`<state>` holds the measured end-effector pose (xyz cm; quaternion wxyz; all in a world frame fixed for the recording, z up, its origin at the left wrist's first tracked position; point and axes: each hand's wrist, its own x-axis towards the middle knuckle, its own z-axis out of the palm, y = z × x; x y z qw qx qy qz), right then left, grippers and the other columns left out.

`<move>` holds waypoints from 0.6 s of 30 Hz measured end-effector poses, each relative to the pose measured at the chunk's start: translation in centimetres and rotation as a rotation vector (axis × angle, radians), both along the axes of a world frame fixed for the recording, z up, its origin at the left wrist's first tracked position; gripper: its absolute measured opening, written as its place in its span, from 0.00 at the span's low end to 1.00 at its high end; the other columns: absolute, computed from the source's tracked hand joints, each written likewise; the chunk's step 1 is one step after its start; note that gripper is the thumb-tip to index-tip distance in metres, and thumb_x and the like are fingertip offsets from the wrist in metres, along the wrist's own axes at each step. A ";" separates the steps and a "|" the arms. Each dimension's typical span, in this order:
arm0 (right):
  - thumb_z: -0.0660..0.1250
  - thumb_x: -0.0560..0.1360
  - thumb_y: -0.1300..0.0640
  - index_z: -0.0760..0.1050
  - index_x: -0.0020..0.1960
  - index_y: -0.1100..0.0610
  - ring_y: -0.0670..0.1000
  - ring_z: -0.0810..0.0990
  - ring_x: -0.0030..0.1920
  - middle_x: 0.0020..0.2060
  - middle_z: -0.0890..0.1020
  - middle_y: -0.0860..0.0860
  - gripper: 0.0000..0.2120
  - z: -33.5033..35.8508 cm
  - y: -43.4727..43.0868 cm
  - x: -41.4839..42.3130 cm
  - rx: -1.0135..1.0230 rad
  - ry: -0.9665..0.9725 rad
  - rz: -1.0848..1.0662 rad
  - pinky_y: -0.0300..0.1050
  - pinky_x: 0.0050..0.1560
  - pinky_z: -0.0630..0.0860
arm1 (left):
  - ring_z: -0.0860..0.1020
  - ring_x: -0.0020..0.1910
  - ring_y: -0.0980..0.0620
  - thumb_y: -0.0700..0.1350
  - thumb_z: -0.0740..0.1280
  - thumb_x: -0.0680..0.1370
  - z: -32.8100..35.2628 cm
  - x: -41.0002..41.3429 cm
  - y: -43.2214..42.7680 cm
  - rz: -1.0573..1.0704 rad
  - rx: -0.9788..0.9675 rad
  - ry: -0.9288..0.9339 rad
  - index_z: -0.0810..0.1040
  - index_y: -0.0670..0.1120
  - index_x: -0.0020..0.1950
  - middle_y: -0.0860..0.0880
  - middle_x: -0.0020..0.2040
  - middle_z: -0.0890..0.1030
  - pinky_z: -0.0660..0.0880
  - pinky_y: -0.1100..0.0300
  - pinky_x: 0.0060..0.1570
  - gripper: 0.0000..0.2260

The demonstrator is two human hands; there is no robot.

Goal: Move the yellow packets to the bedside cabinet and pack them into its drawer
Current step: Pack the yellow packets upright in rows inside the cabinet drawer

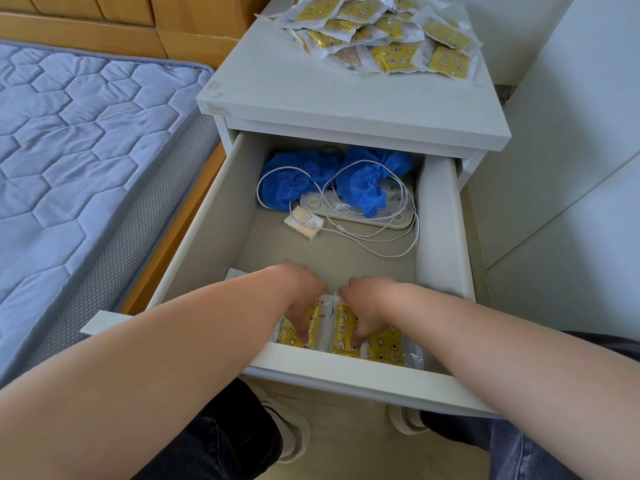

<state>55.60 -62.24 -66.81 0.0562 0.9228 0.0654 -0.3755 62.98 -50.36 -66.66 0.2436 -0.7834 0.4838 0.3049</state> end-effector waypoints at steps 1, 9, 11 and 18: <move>0.73 0.67 0.39 0.63 0.71 0.56 0.57 0.73 0.63 0.63 0.71 0.55 0.40 -0.1 0.0 -0.1 0.005 -0.001 0.008 0.52 0.56 0.75 | 0.74 0.58 0.47 0.64 0.74 0.65 0.0 -0.1 0.0 -0.009 -0.005 0.007 0.66 0.51 0.68 0.49 0.60 0.76 0.73 0.52 0.56 0.37; 0.68 0.70 0.36 0.62 0.71 0.57 0.57 0.74 0.61 0.64 0.71 0.55 0.38 0.4 -0.8 0.6 0.109 -0.047 -0.174 0.50 0.52 0.73 | 0.75 0.58 0.47 0.60 0.74 0.68 0.4 0.4 -0.6 0.132 0.008 0.073 0.66 0.48 0.70 0.48 0.61 0.75 0.74 0.53 0.55 0.35; 0.66 0.73 0.38 0.64 0.70 0.57 0.57 0.75 0.59 0.63 0.73 0.55 0.34 0.8 -1.2 0.9 0.114 -0.089 -0.188 0.49 0.51 0.74 | 0.75 0.59 0.46 0.56 0.72 0.72 0.8 0.9 -0.6 0.168 -0.035 0.058 0.67 0.46 0.70 0.47 0.62 0.74 0.73 0.54 0.55 0.31; 0.64 0.76 0.47 0.72 0.63 0.57 0.55 0.76 0.54 0.57 0.75 0.53 0.20 4.0 -2.8 1.2 0.208 -0.356 -0.272 0.51 0.53 0.76 | 0.73 0.61 0.47 0.51 0.64 0.78 3.6 1.5 -0.2 0.293 -0.386 -0.051 0.69 0.48 0.69 0.47 0.64 0.74 0.73 0.52 0.57 0.20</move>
